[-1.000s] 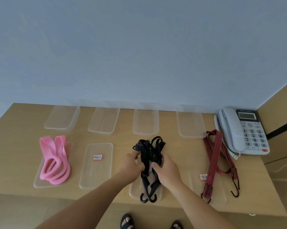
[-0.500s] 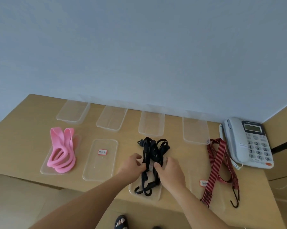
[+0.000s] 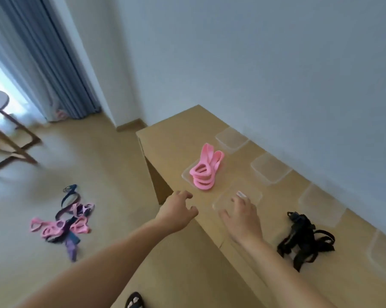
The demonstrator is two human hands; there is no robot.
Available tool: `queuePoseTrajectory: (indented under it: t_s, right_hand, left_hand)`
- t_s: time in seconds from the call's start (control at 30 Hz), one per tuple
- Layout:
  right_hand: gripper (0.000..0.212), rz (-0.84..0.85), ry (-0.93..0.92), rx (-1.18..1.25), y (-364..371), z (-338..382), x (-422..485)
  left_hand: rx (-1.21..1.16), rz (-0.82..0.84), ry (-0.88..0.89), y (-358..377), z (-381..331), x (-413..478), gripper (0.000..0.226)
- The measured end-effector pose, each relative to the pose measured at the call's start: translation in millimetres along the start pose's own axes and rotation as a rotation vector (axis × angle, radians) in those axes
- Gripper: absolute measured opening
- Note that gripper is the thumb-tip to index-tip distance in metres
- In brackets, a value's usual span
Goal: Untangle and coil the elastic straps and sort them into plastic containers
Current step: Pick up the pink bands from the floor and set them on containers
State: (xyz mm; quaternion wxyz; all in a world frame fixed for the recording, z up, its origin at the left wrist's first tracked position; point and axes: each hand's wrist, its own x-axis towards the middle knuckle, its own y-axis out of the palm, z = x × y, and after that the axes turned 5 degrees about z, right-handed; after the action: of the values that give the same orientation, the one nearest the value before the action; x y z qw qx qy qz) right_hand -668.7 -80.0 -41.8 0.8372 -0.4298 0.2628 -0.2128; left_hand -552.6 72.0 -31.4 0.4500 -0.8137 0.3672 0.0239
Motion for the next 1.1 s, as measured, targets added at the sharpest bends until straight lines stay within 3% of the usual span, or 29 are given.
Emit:
queuePoseTrajectory:
  t_s: [0.43, 0.67, 0.87, 1.1]
  right_hand:
    - [0.056, 0.355, -0.611, -0.075, 160.7, 327.4, 0.8]
    - [0.05, 0.523, -0.886, -0.068, 225.4, 445.8, -24.4]
    - [0.048, 0.645, -0.958, -0.111, 288.3, 519.7, 18.3]
    - [0.043, 0.838, -0.906, -0.119, 413.4, 613.0, 108.0]
  left_hand:
    - [-0.306, -0.37, -0.29, -211.2, 299.2, -107.7, 0.045]
    - [-0.673, -0.583, -0.362, -268.2, 387.9, -168.9, 0.016]
    - [-0.866, -0.676, -0.536, -293.0, 460.8, -165.9, 0.014]
    - [-0.995, -0.728, -0.731, -345.1, 572.1, -84.1, 0.013]
